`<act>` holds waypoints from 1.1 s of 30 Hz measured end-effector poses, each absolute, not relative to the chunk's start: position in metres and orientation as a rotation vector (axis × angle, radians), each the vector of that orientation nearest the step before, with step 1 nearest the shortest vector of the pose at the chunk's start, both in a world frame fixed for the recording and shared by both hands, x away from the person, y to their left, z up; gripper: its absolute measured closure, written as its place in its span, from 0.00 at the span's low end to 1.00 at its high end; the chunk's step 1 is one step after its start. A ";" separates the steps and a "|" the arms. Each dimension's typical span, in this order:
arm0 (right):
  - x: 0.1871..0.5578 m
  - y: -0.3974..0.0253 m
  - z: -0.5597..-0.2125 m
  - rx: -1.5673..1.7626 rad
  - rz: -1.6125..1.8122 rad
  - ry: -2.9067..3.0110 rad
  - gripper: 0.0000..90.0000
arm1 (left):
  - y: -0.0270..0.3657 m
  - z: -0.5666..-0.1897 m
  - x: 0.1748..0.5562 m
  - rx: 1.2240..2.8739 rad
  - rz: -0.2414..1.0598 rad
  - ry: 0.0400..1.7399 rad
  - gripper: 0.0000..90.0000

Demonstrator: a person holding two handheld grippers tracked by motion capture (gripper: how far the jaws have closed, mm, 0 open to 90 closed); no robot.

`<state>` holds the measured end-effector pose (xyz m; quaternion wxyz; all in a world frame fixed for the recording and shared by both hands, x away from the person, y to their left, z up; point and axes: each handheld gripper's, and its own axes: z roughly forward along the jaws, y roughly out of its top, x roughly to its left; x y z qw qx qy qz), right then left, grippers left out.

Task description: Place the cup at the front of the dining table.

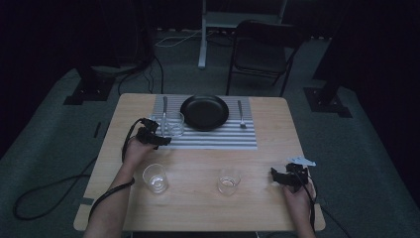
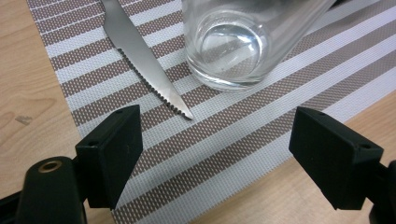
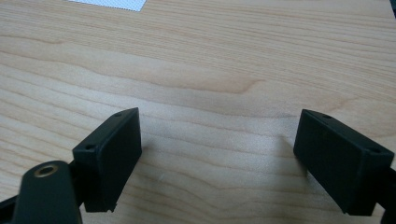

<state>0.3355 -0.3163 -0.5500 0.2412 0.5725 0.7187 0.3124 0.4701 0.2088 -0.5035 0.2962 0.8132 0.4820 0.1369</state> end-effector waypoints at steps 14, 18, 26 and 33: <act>0.336 -0.316 -0.550 1.566 0.854 1.966 0.16 | 0.232 -0.504 0.448 2.145 0.387 1.301 0.20; 0.336 -0.316 -0.550 1.566 0.854 1.966 0.16 | 0.240 -0.503 0.442 2.121 0.396 1.312 0.20; 0.336 -0.316 -0.550 1.566 0.854 1.966 0.16 | 0.253 -0.504 0.433 2.092 0.402 1.326 0.20; 0.336 -0.316 -0.550 1.566 0.854 1.966 0.16 | 0.262 -0.507 0.423 2.089 0.381 1.339 0.20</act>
